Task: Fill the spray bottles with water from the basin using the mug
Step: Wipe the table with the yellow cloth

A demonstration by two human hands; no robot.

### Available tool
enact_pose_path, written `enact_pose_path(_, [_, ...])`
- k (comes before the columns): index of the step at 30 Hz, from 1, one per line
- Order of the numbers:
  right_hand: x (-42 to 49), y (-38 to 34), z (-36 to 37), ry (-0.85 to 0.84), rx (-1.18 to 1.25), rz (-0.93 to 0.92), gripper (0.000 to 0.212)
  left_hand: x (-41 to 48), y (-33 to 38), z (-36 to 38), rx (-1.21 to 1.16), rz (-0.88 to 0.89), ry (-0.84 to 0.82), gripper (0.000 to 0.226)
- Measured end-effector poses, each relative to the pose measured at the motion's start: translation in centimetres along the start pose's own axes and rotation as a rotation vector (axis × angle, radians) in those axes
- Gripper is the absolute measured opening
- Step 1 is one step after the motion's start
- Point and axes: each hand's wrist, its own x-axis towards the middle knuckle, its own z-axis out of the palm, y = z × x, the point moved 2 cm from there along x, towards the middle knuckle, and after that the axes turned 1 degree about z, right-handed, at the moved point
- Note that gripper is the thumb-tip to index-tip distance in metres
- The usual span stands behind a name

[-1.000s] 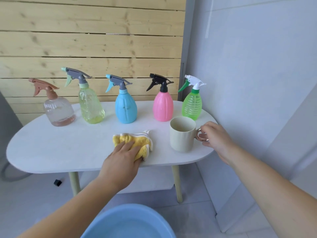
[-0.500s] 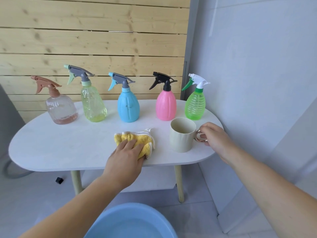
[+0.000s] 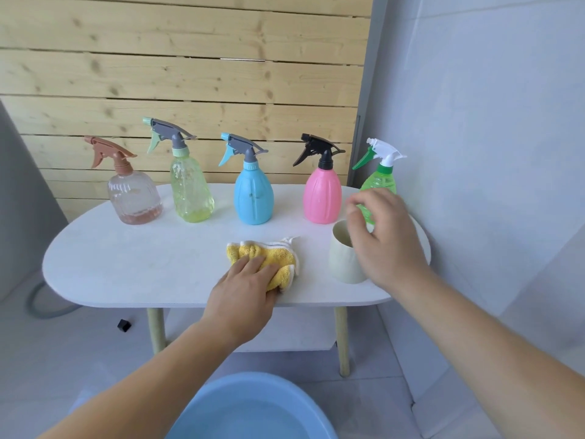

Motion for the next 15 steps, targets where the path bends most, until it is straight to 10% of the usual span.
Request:
enact_pose_path(7, [-4.2, -4.3, 7.9, -0.638, -0.058, -0.123, 0.029, -0.7, -6.7, -1.8, 0.042, -0.202, 0.021, 0.040])
enact_pose_path(15, [-5.3, -1.6, 11.6, -0.728, -0.224, -0.116, 0.021, -2.7, -19.5, -5.0, 0.082, -0.552, 0.045, 0.034])
